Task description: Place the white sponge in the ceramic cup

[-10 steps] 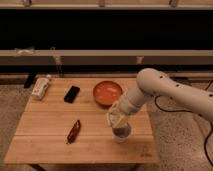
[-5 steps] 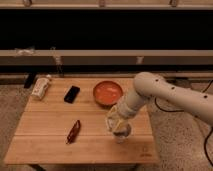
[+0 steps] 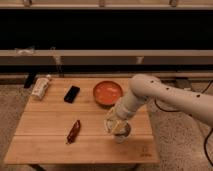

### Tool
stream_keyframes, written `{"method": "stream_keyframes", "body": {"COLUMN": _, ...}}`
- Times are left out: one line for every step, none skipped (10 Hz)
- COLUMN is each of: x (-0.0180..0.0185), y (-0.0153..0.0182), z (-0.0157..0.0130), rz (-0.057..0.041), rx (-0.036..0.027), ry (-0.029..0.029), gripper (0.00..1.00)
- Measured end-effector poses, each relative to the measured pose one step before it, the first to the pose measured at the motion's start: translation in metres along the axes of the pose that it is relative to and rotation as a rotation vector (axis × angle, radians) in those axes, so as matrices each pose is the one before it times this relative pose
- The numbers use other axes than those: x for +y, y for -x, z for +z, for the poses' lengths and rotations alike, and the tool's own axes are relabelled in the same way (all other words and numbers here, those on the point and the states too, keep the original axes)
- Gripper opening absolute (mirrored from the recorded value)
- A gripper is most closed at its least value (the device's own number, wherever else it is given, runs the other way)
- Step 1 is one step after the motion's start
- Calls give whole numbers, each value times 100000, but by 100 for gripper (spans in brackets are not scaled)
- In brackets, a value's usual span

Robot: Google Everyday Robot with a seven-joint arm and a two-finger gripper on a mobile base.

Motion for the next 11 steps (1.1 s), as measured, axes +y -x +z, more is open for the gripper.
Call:
{"method": "stream_keyframes", "body": {"x": -112, "y": -93, "z": 203, "rz": 387, "rx": -223, "ry": 318, "gripper": 56}}
{"method": "stream_keyframes", "body": {"x": -46, "y": -149, "z": 7, "rz": 521, "rx": -240, "ry": 91, "gripper": 65}}
{"method": "stream_keyframes", "body": {"x": -55, "y": -111, "z": 6, "rz": 422, "rx": -270, "ry": 137, "gripper": 74}}
{"method": "stream_keyframes", "body": {"x": -65, "y": -119, "z": -109, "rz": 612, "rx": -484, "ry": -191, "gripper": 80}}
{"method": "stream_keyframes", "body": {"x": -42, "y": -75, "z": -160, "rz": 455, "rx": -353, "ry": -339, "gripper": 80}}
{"method": "stream_keyframes", "body": {"x": -29, "y": -56, "z": -74, "rz": 290, "rx": -328, "ry": -209, "gripper": 80}}
{"method": "stream_keyframes", "body": {"x": -18, "y": -132, "z": -230, "rz": 468, "rx": -352, "ry": -533, "gripper": 80}}
{"method": "stream_keyframes", "body": {"x": -11, "y": -82, "z": -188, "rz": 277, "rx": -172, "ry": -510, "gripper": 80}}
{"method": "stream_keyframes", "body": {"x": -36, "y": -82, "z": -151, "rz": 194, "rx": -12, "ry": -711, "gripper": 80}}
{"method": "stream_keyframes", "body": {"x": -57, "y": 2, "z": -242, "rz": -77, "rx": 120, "ry": -1146, "gripper": 80}}
{"method": "stream_keyframes", "body": {"x": -61, "y": 15, "z": -300, "rz": -218, "rx": 271, "ry": -1349, "gripper": 80}}
